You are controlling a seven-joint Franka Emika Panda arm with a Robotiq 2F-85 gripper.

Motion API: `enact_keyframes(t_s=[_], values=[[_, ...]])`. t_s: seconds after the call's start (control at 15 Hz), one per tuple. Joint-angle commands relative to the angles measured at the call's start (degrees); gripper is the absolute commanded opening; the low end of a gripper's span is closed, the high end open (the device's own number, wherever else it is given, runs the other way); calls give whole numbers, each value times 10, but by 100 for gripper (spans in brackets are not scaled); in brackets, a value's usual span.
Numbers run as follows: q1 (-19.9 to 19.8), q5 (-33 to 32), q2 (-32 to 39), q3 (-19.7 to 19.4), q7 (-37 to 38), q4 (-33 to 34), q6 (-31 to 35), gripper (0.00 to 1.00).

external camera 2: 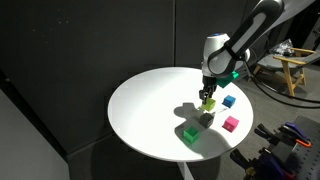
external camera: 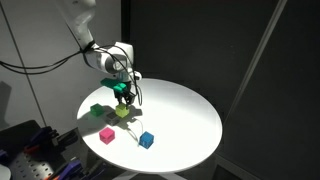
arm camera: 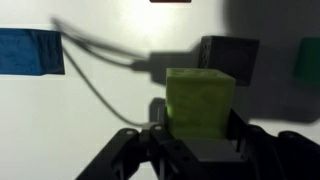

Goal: Move the yellow cube from the right and back to the left

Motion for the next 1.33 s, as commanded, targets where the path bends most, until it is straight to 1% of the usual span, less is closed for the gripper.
enact_keyframes(t_s=[0.0,0.27,0.73,1.27], values=[[-3,-9,-39,8,-18,-29,-23,32],[-1,-7,-59,12,-14,-49,-32,32],[10,-12,-75,12,9,-68,-25,32],[28,-17,-70,11,30,-63,-24,32]])
